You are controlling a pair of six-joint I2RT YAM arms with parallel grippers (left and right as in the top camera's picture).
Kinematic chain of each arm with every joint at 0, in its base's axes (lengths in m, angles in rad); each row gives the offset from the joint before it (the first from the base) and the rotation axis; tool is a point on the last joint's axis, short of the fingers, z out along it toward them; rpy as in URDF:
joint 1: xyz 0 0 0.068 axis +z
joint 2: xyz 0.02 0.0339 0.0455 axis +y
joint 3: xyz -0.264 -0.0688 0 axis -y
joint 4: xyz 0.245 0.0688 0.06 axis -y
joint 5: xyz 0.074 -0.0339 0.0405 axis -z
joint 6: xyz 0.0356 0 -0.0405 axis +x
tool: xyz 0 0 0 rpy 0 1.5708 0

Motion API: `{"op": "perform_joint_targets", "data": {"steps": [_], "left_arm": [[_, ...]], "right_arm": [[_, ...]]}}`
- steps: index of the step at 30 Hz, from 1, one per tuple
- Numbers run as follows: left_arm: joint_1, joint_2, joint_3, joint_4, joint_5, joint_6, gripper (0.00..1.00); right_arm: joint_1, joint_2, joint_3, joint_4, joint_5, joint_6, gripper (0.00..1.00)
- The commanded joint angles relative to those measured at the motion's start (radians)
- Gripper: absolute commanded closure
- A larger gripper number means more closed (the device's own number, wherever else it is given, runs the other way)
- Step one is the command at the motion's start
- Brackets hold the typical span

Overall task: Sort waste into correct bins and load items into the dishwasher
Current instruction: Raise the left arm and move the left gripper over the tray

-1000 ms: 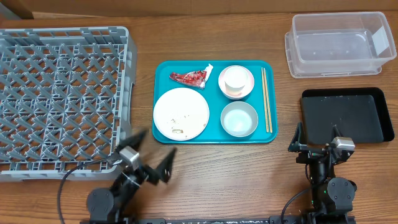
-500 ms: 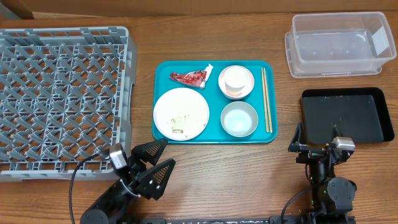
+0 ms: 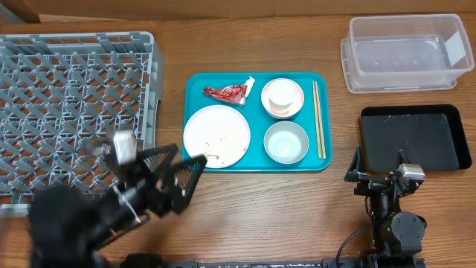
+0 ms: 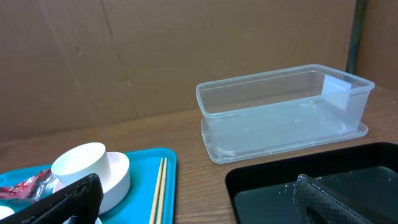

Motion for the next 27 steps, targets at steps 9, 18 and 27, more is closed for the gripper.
{"op": "perform_joint_targets", "data": {"steps": [9, 18, 27], "left_arm": [[-0.222, 0.718, 0.818, -0.857, -0.554, 0.384, 0.0], [-0.373, 0.852, 0.829, -0.795, -0.453, 0.182, 0.0], [-0.401, 1.002, 0.829, -0.766, -0.451, 0.182, 0.0]], "right_arm": [[0.008, -0.01, -0.01, 0.006, 0.014, 0.005, 0.0], [0.008, -0.01, -0.01, 0.006, 0.014, 0.005, 0.0], [0.008, -0.01, -0.01, 0.006, 0.014, 0.005, 0.0]]}}
